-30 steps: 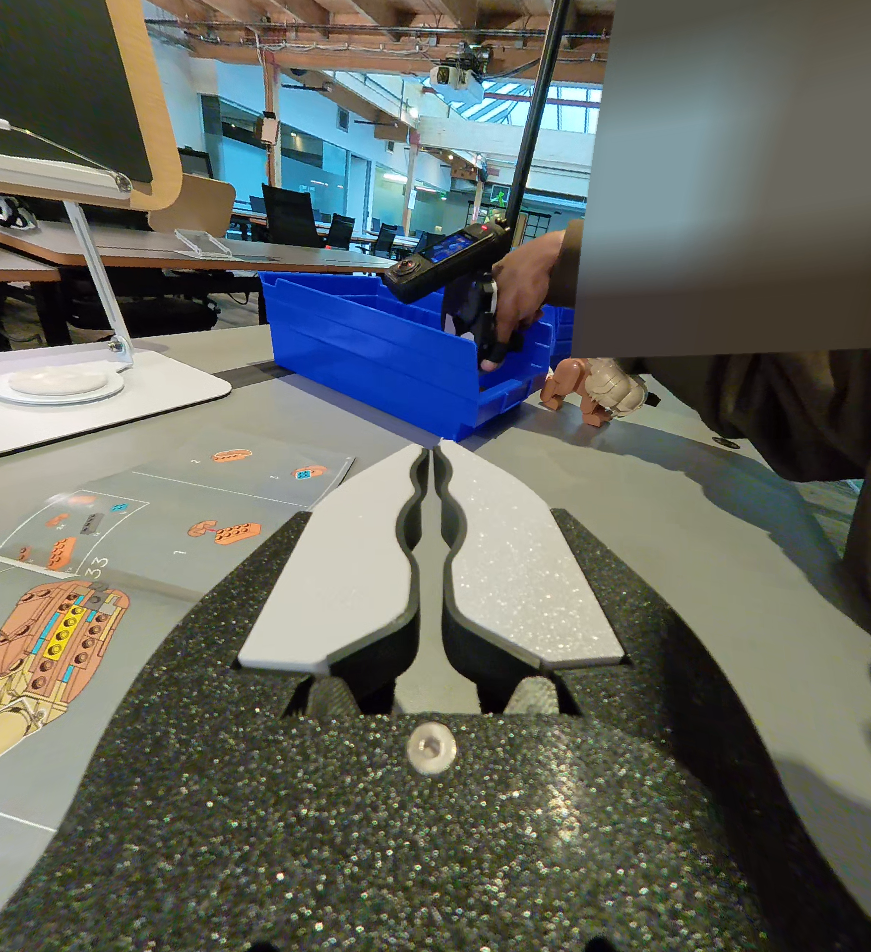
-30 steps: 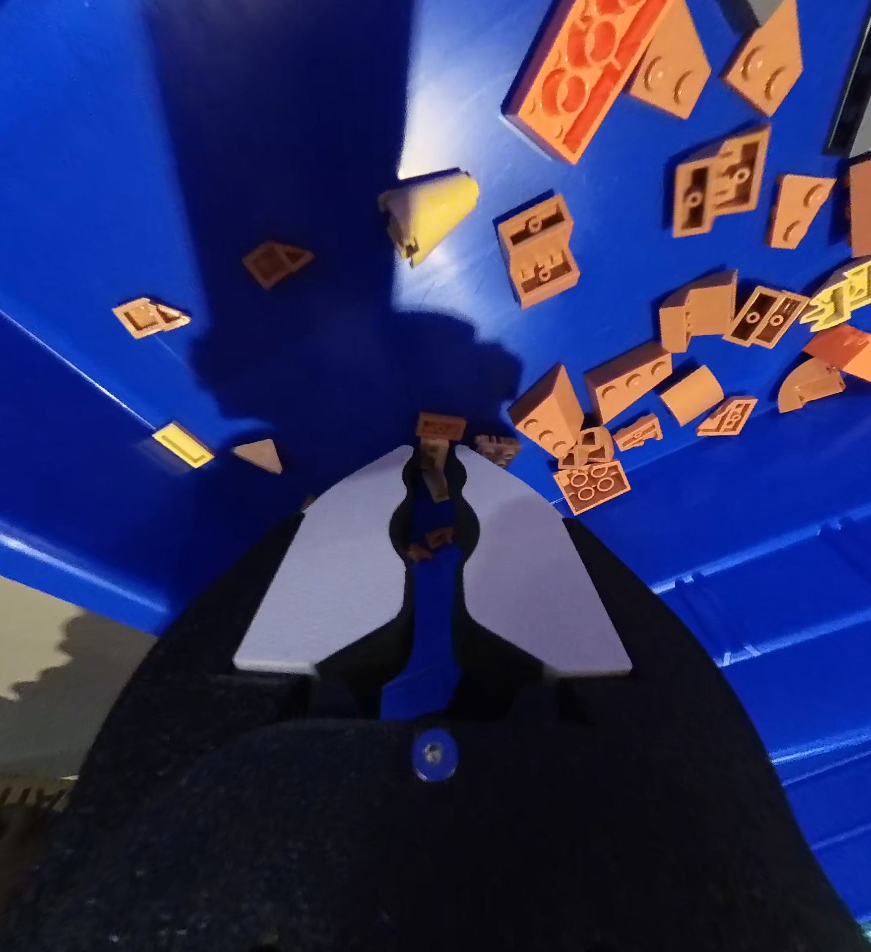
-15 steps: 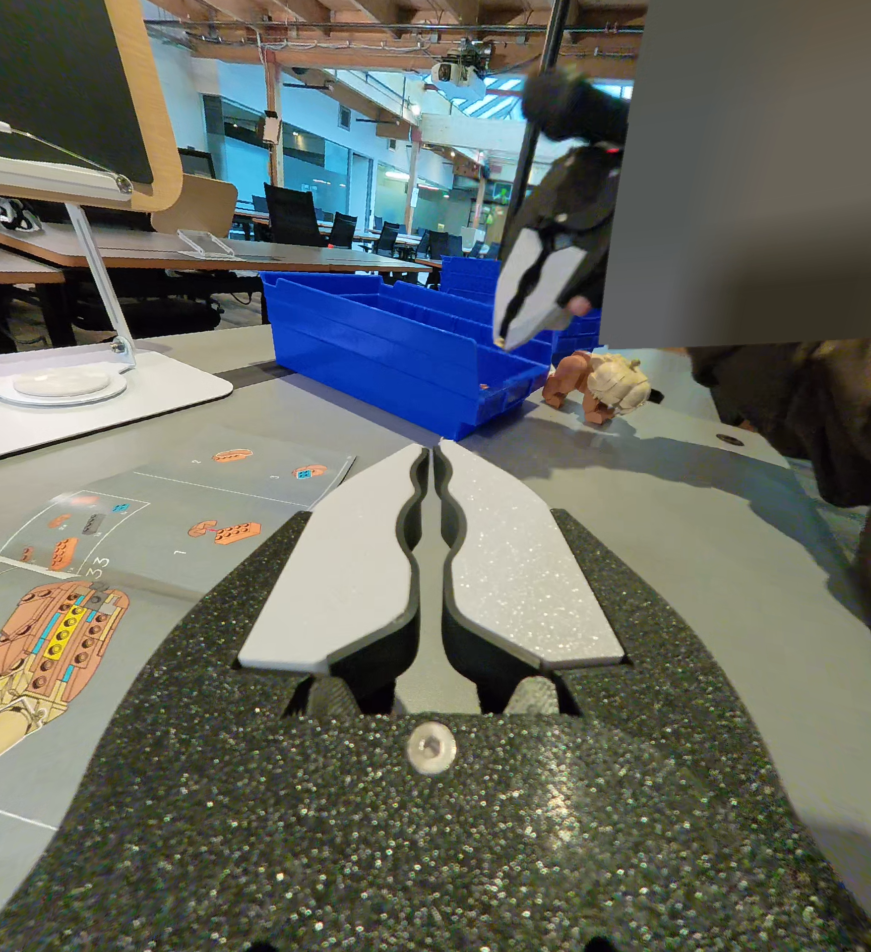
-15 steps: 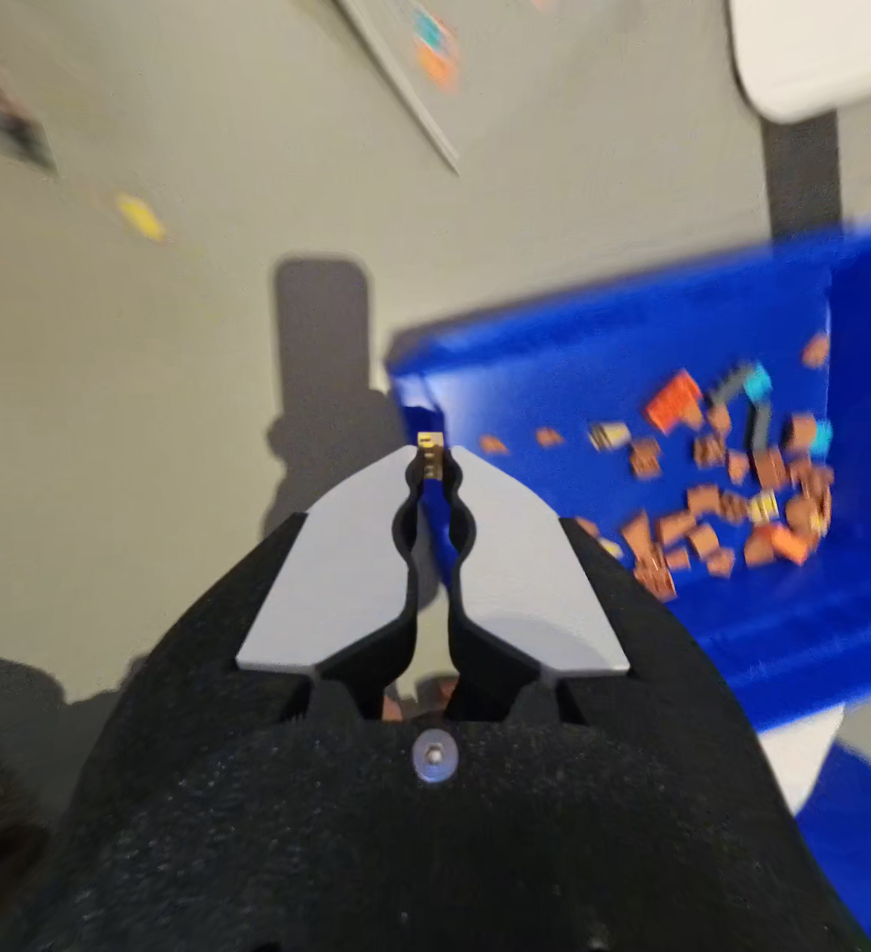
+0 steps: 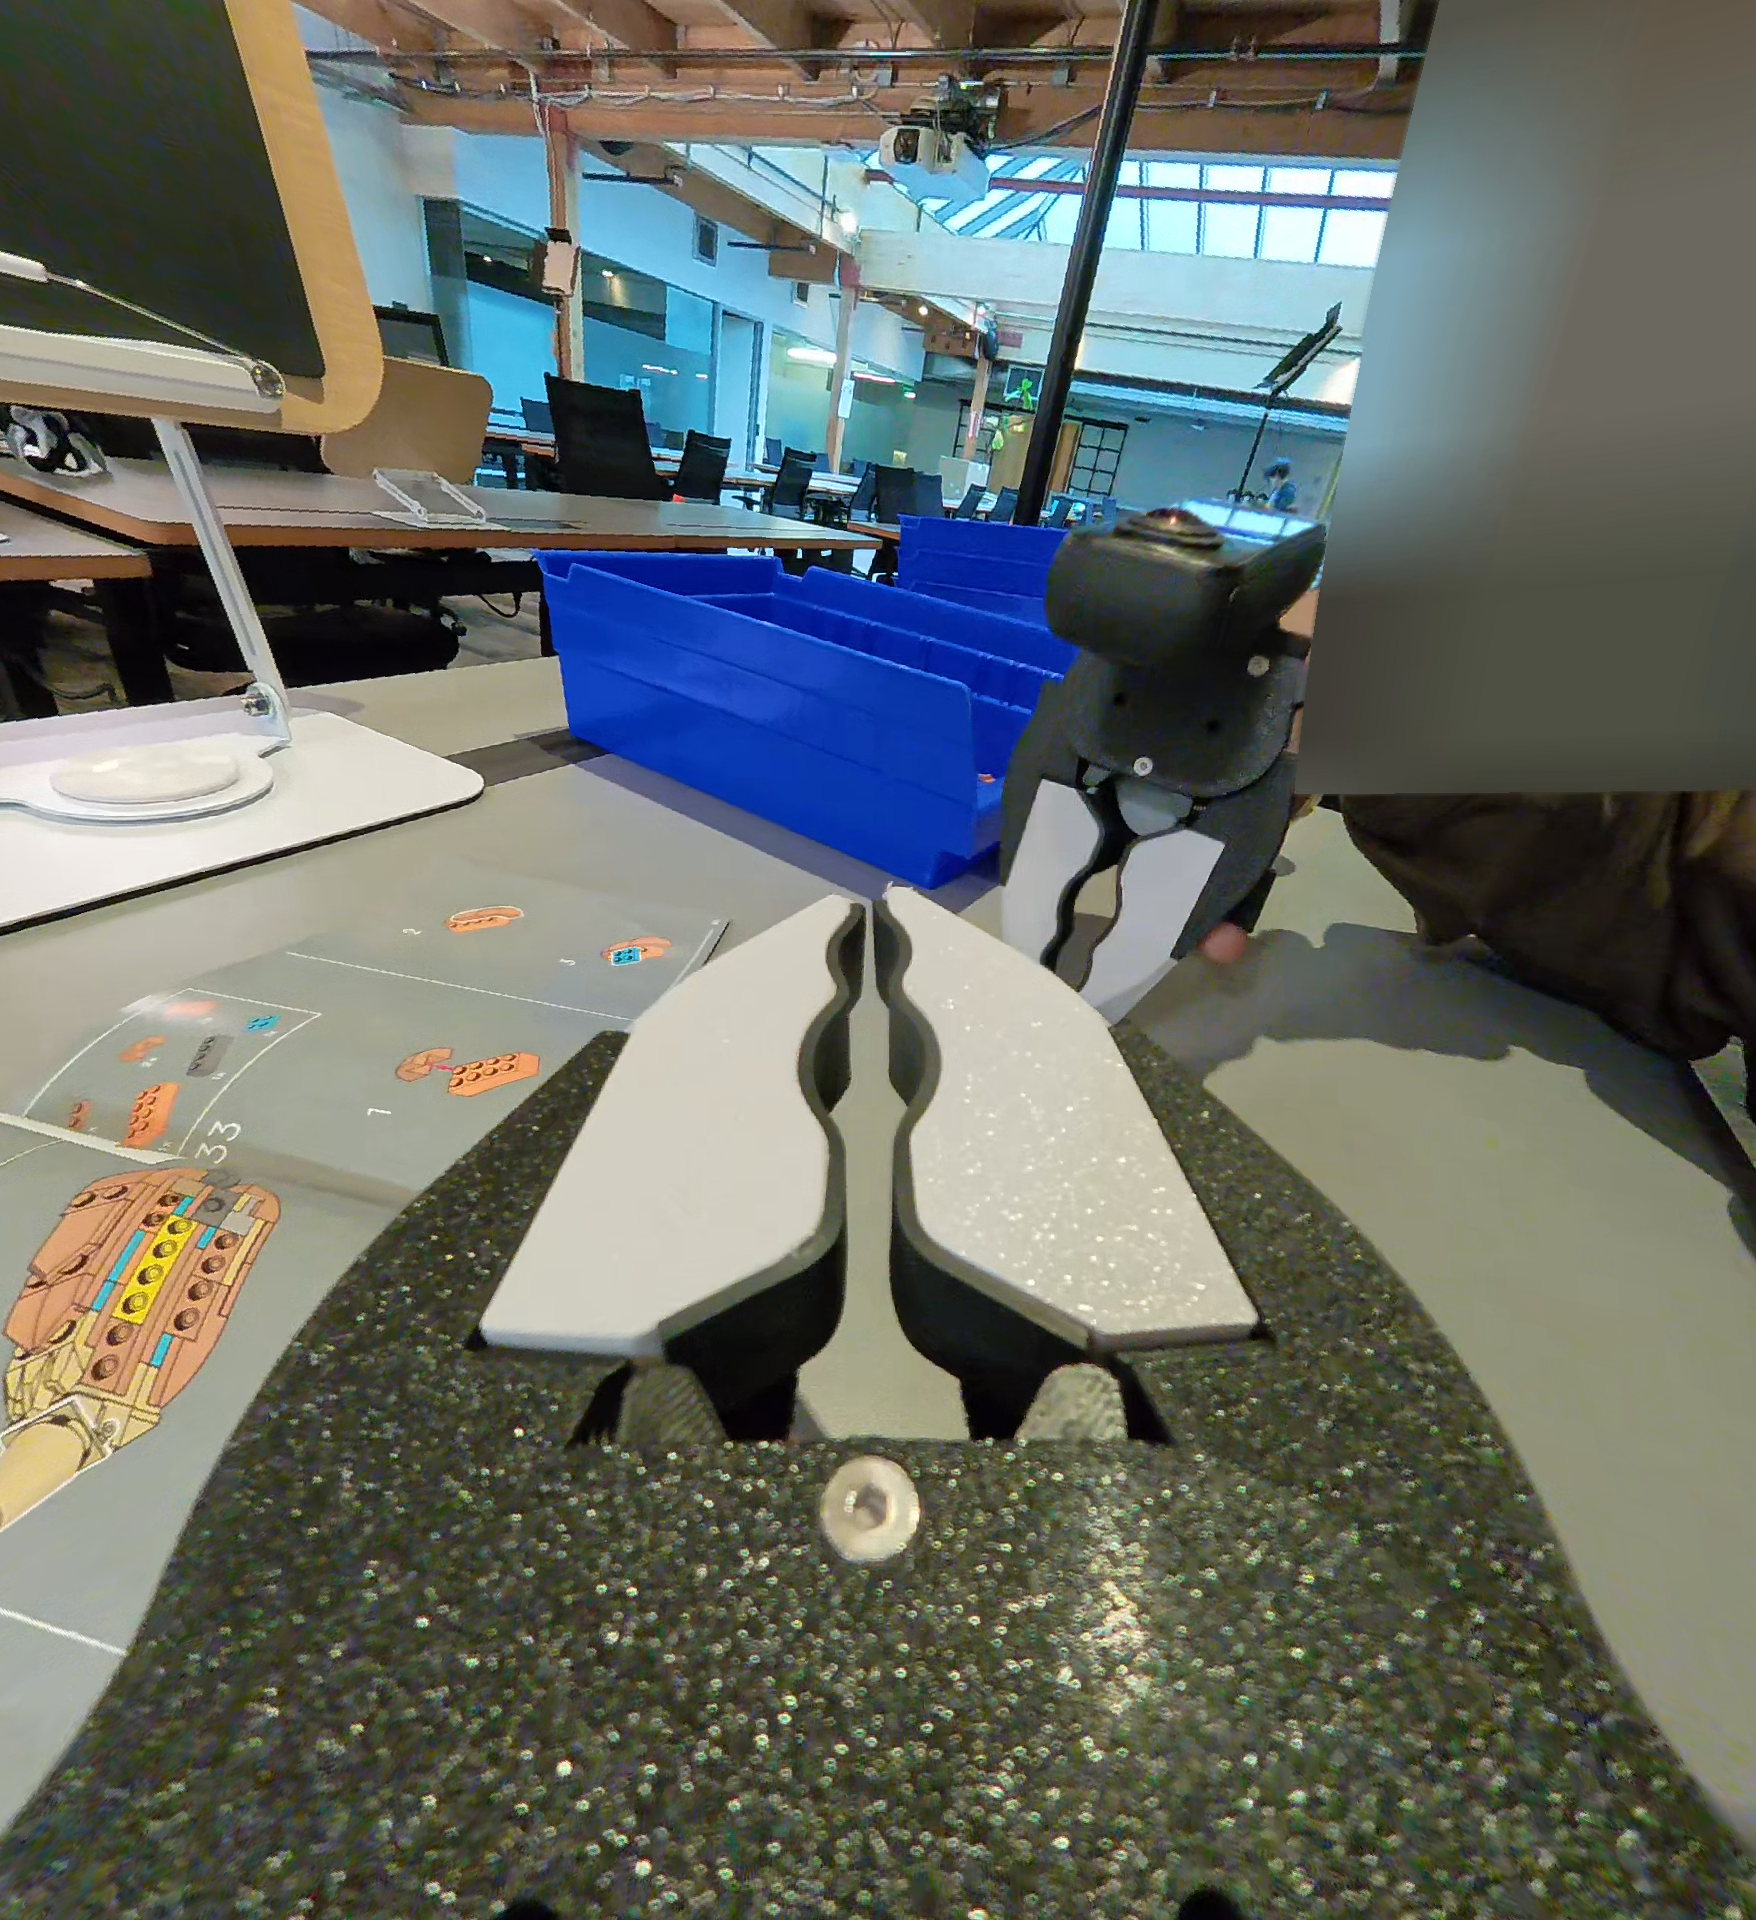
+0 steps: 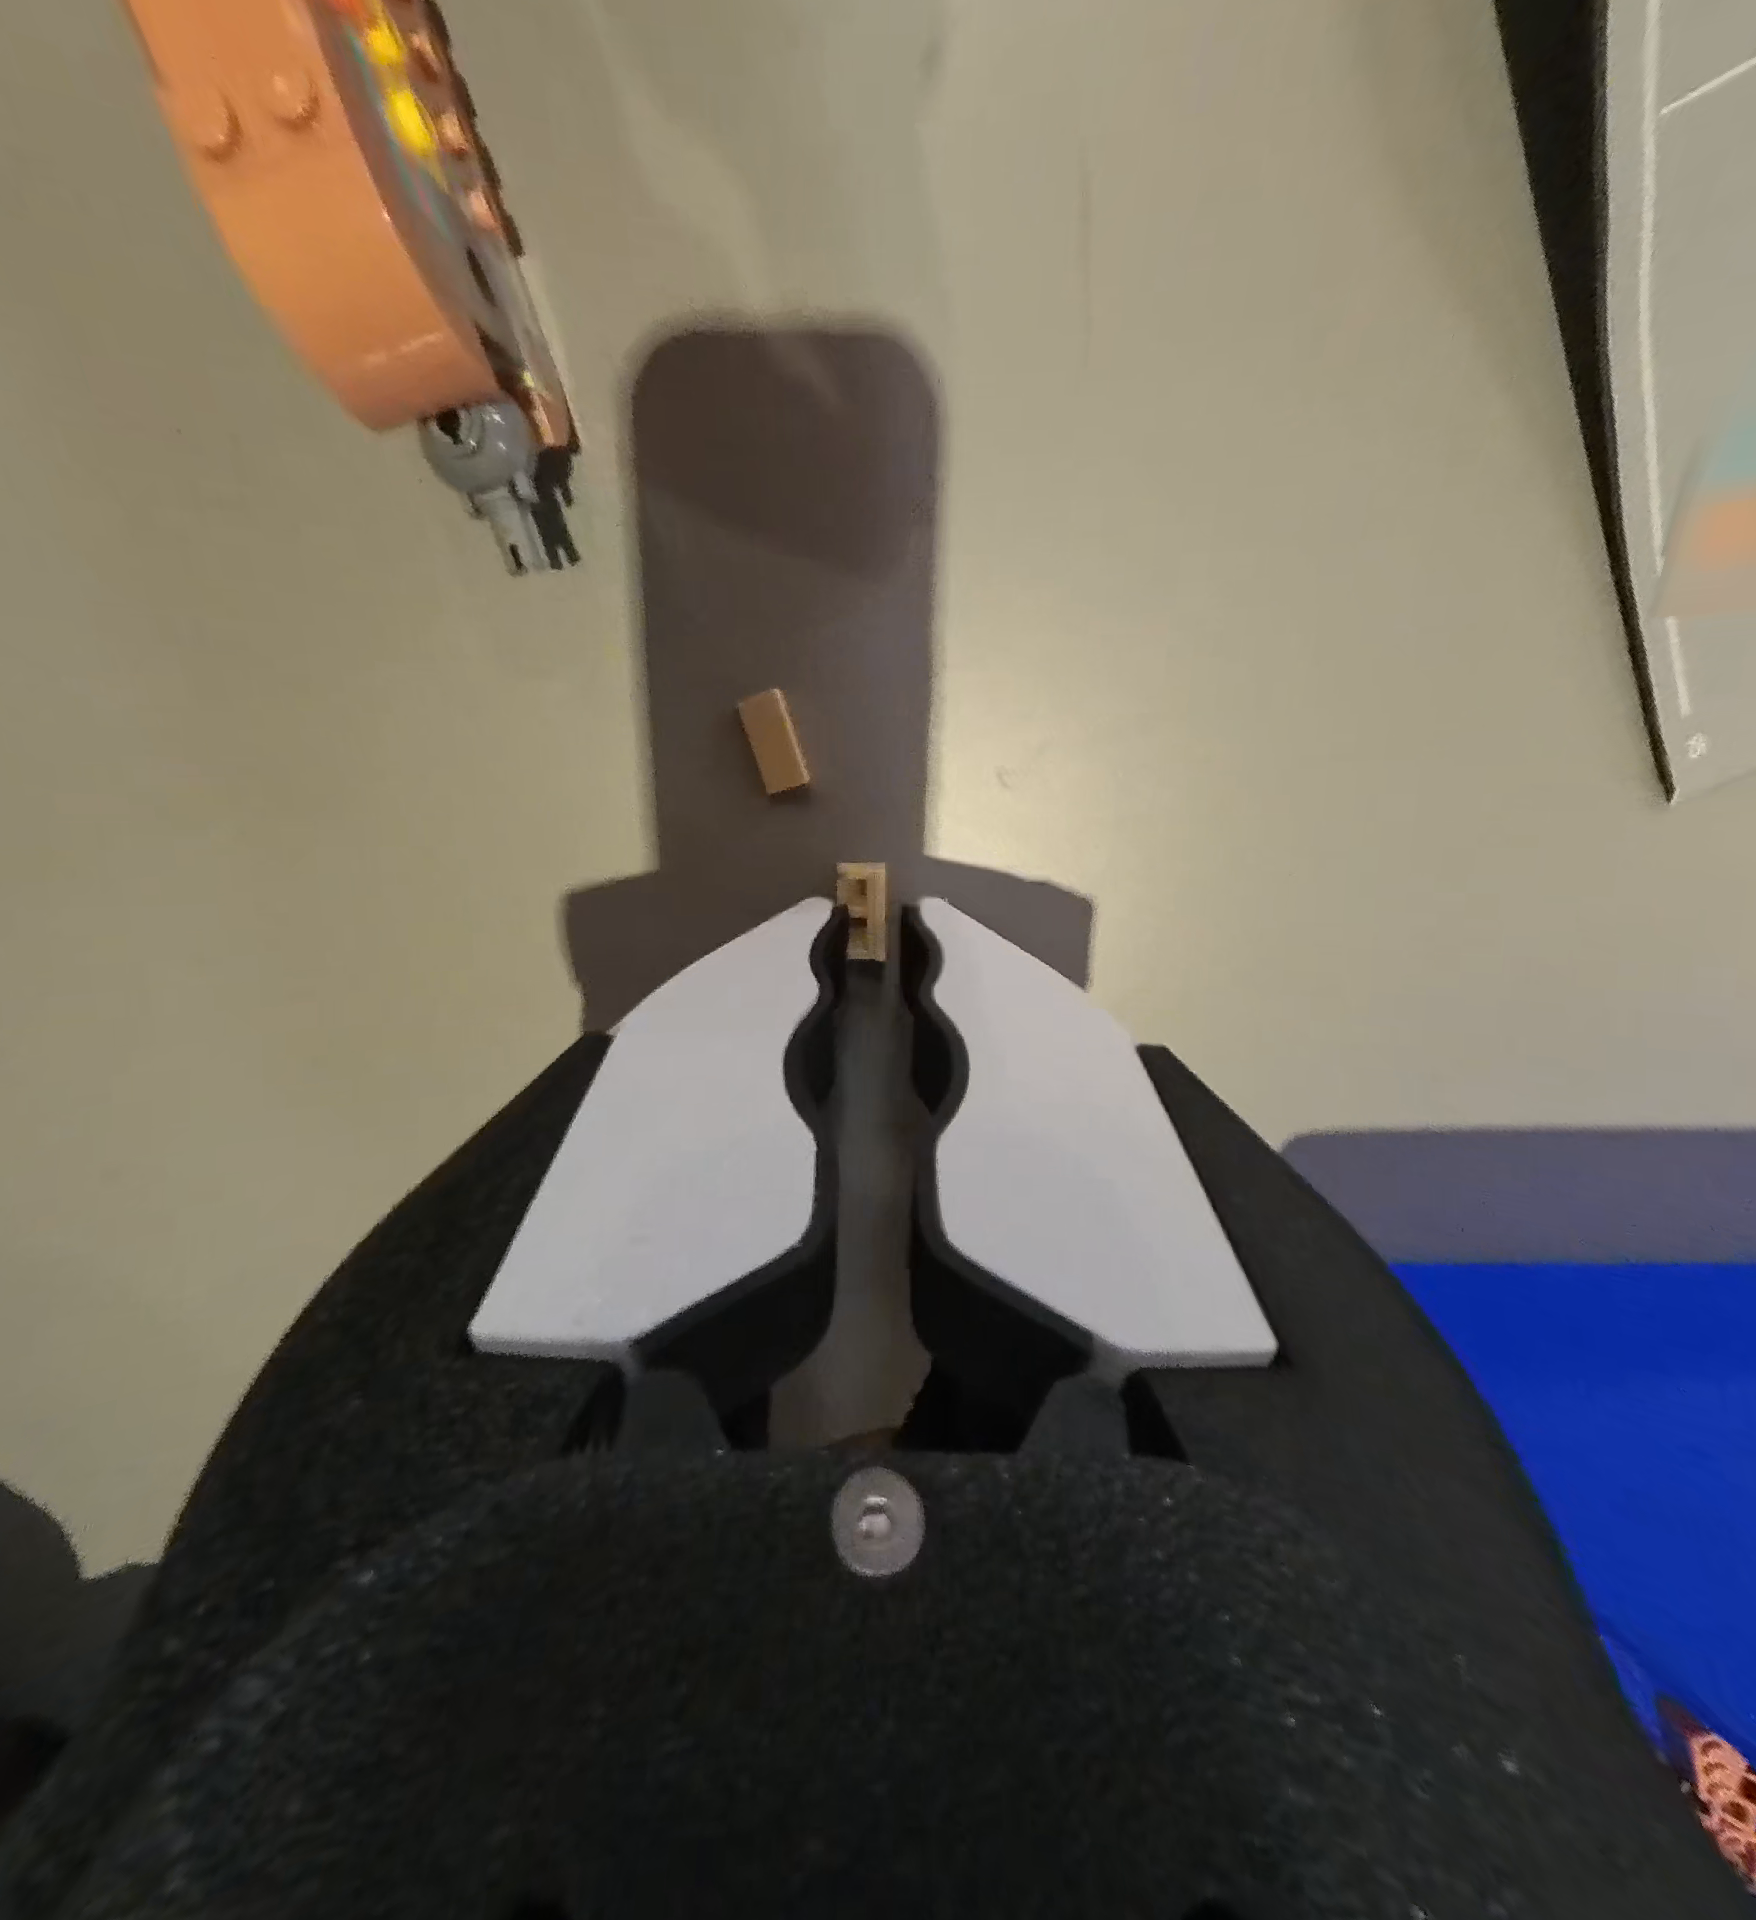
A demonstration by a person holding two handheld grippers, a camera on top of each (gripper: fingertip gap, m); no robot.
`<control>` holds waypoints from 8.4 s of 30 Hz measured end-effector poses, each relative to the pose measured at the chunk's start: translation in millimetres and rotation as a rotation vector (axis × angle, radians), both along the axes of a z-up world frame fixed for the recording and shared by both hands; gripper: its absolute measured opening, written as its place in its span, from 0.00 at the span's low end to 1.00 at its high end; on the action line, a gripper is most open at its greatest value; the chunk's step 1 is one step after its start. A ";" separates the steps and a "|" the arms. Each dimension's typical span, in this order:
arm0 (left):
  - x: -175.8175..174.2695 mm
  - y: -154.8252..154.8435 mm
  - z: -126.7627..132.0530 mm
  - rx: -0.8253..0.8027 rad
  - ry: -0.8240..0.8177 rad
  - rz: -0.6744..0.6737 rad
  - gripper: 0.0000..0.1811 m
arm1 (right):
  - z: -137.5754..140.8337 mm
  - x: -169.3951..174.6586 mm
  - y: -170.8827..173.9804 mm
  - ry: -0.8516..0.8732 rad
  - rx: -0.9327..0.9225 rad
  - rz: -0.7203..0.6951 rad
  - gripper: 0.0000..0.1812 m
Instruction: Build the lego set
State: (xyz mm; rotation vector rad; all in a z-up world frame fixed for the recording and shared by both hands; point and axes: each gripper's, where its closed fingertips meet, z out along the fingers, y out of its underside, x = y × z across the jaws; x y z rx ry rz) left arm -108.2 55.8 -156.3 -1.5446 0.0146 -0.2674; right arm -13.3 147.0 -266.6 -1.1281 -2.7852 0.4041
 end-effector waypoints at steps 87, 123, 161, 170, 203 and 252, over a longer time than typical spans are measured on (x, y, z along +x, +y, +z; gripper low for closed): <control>-6.5 1.1 -2.3 -0.018 -0.059 -0.017 0.01 | 38.7 37.9 34.8 0.571 -0.489 -0.279 0.12; -9.8 2.0 -2.6 -0.022 -0.067 0.003 0.01 | 59.0 21.5 212.0 0.183 0.226 0.240 0.10; -15.4 1.0 -1.7 -0.012 -0.096 0.015 0.01 | 2.0 15.2 213.5 -0.077 0.216 0.405 0.12; -15.2 1.1 -1.6 -0.012 -0.093 0.015 0.01 | 0.6 15.6 211.6 -0.085 0.204 0.397 0.08; -2.3 -10.4 17.9 0.013 0.005 0.046 0.01 | 38.8 30.2 -18.2 0.261 -0.081 0.112 0.08; 23.2 -126.6 107.6 0.798 -0.773 0.288 0.00 | 161.7 -4.9 -223.7 0.852 -1.228 -0.385 0.21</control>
